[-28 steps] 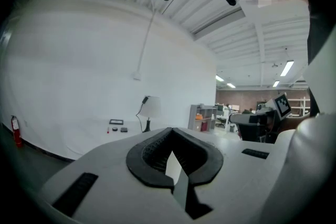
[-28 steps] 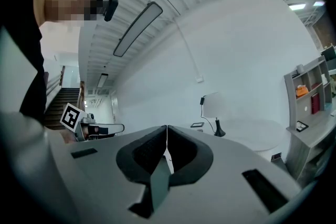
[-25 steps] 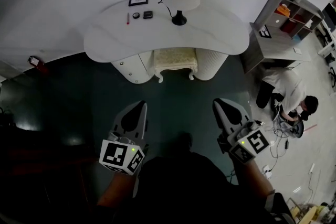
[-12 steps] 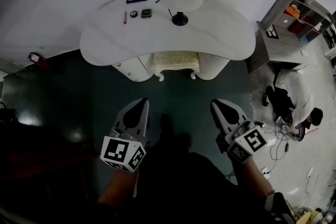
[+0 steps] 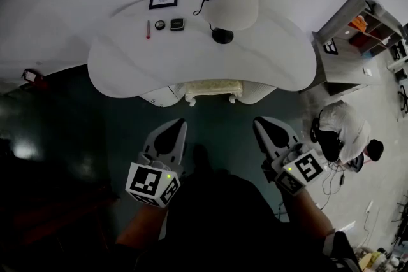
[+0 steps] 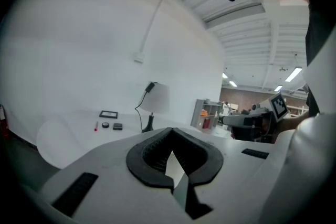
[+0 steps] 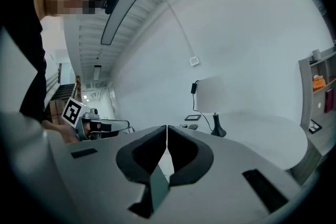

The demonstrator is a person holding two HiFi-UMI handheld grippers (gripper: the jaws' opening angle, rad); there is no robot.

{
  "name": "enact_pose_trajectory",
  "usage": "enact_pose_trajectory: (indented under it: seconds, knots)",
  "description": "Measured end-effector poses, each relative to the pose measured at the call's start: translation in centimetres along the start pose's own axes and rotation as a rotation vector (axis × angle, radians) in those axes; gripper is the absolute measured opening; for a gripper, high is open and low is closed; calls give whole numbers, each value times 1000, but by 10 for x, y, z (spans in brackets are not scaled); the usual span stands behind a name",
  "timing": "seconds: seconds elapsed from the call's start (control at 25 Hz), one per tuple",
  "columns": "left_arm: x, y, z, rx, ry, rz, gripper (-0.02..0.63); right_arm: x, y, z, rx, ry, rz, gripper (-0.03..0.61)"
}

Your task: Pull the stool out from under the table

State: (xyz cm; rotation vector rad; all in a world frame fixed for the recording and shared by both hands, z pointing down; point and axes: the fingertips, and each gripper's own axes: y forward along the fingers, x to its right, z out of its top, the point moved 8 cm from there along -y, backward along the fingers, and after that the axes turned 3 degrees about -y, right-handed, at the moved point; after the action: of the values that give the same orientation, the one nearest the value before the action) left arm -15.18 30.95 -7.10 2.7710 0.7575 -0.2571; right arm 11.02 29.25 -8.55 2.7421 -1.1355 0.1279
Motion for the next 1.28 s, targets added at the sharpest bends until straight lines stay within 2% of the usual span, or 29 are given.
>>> enact_pose_trajectory:
  seconds: [0.16,0.28,0.6,0.88,1.12,1.28]
  knots:
    - [-29,19,2,10,16,-13,11,12,34,4,7,-3,-8,17]
    - [-40,29,-4,20,5,3,11,23,46,-4,-12,-44,12,17]
    - [-27,35,-44,14,42,74,11,39,53,-48,3,-54,117,17]
    - [-51,58,-104,25,38,71,11,56,64,-125,-58,-75,125,18]
    - [-109,104,-190,-2,72,57,11,92,109,-214,-53,-78,89,18]
    - [-137,134,-249,13,74,74,12,119,131,-280,-47,-67,77,18]
